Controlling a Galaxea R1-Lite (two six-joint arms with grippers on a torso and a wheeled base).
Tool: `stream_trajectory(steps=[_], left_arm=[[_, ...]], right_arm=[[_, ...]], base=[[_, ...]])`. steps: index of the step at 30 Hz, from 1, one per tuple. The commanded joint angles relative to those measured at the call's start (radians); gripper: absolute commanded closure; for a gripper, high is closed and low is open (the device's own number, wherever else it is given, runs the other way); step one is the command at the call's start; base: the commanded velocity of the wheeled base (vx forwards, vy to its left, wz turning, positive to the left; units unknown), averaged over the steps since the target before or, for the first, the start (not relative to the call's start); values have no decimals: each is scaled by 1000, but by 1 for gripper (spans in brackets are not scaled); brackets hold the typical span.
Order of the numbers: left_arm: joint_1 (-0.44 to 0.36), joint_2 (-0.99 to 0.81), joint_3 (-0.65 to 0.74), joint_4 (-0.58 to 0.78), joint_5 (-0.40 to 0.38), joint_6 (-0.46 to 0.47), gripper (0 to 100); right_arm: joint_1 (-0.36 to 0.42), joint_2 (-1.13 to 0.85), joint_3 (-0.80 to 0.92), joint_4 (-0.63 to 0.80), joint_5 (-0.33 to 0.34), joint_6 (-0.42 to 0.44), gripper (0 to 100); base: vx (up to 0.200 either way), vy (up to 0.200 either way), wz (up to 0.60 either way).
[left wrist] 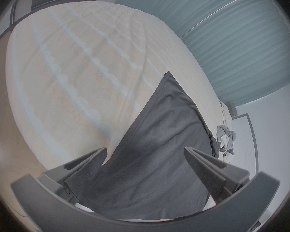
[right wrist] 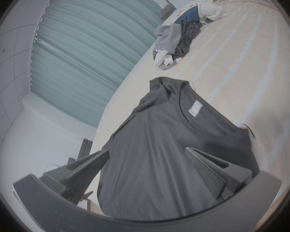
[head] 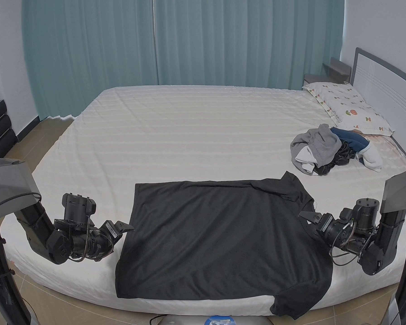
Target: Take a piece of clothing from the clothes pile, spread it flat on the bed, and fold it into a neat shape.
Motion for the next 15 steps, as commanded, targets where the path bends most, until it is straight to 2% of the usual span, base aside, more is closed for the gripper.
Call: stream_trajectory(steps=[1,3,5,8,9,11,15], left_arm=[[-5,38,-23,-3,-6,-25,0],[-5,41,-30,-5,-7,-36,0],[-8,41,-45,-5,-7,-80,0],[-8,43,-49,-5,-7,-89,0],[-11,47,-72,-8,-7,-132,0],[-11,54,-72,-23,-7,-135,0],[-18,66,-65,-56,-4,-134,0]], right_arm=[[35,137,-169,-6,-71,16,0],[35,147,-241,27,-74,14,0],[33,150,-341,129,-76,14,0],[33,150,-363,157,-76,14,0],[30,164,-541,355,-85,17,0],[27,198,-653,462,-99,16,0],[27,253,-797,587,-135,14,0]], base=[[0,0,0],[0,0,0],[0,0,0],[0,0,0],[0,0,0],[0,0,0],[0,0,0]])
